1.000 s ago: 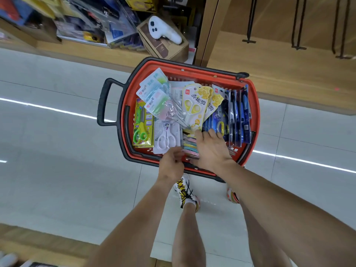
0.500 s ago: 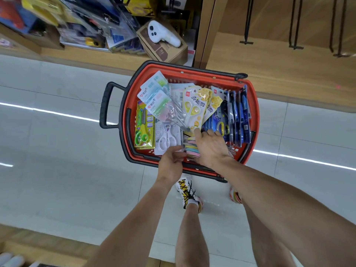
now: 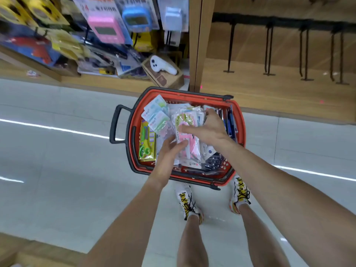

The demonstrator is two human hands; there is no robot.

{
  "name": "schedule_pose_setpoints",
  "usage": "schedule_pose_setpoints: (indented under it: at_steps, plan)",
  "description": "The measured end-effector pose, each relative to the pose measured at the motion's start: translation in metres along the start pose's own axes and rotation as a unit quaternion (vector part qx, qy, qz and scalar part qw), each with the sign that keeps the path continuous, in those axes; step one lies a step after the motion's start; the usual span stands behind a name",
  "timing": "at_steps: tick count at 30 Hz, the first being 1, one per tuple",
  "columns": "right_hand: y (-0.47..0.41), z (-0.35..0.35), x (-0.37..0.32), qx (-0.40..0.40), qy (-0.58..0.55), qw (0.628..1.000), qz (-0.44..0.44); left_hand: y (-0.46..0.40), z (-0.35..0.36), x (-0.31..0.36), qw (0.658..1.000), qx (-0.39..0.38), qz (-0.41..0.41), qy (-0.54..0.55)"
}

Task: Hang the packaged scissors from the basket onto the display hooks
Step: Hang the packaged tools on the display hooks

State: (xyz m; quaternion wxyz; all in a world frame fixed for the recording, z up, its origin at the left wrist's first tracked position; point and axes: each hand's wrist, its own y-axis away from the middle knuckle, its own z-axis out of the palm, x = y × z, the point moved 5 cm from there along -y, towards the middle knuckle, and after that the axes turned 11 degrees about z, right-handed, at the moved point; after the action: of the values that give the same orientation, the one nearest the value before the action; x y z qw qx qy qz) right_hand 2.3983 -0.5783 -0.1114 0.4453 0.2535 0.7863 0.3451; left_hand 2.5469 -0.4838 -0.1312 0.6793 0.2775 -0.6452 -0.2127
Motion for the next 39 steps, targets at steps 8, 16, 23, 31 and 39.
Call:
schedule_pose_setpoints:
  at_steps: [8, 16, 23, 31, 39]
  plan:
    - [0.116, -0.108, -0.092, -0.114, -0.193, 0.973, 0.048, 0.077, 0.027, 0.174, 0.989, -0.078, 0.068, -0.105]
    - [0.245, -0.208, -0.148, -0.137, -0.32, 0.937, 0.02, 0.201, 0.109, 0.309, 0.983, -0.1, 0.15, -0.034]
    - [0.33, -0.279, -0.184, -0.143, -0.438, 0.886, -0.05, 0.257, 0.168, 0.374, 0.969, -0.115, 0.215, -0.035]
    - [0.366, -0.331, -0.216, -0.102, -0.294, 0.935, -0.172, 0.28, 0.167, 0.422, 0.953, -0.138, 0.257, -0.081]
    - [0.388, -0.406, -0.262, -0.003, 0.114, 0.947, -0.302, 0.288, 0.139, 0.456, 0.921, -0.205, 0.23, -0.238]
